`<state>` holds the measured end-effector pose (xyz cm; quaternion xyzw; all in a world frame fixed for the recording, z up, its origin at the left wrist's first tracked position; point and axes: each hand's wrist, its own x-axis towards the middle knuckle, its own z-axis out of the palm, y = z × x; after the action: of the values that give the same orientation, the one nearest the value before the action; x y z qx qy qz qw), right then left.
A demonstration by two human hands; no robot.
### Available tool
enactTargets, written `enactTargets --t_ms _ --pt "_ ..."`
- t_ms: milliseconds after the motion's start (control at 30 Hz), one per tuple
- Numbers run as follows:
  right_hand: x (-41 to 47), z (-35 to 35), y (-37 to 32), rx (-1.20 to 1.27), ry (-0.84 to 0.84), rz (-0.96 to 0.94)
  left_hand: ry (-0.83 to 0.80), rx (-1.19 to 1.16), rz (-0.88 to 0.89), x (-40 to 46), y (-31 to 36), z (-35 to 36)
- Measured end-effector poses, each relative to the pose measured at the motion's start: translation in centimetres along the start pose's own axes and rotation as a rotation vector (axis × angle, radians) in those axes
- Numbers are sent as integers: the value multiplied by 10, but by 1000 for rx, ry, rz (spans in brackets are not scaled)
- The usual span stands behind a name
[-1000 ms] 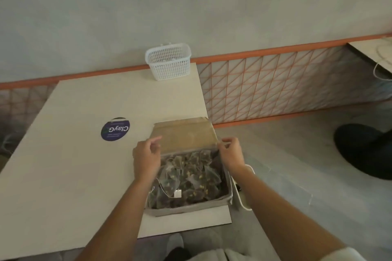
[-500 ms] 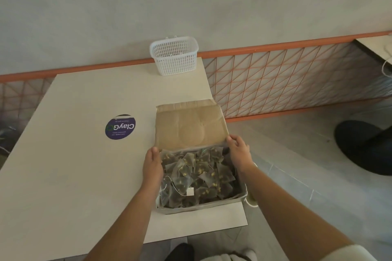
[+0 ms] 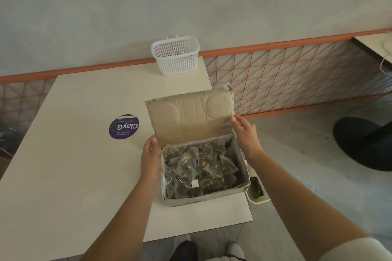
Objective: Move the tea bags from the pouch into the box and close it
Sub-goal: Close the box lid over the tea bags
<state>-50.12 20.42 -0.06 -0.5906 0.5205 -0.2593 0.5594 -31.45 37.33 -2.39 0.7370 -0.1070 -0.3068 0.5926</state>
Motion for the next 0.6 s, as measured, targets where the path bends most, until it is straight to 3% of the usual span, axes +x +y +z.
enactTargets --t_ms 167,300,600 --pt "-18 -8 -35 156 5 -135 29 -139 92 -17 44 -1" --pt "-38 -16 -40 339 -1 -82 32 -193 94 -35 51 -2" --pt "-59 -54 -14 105 -254 -12 66 -431 -53 -78 7 -5"
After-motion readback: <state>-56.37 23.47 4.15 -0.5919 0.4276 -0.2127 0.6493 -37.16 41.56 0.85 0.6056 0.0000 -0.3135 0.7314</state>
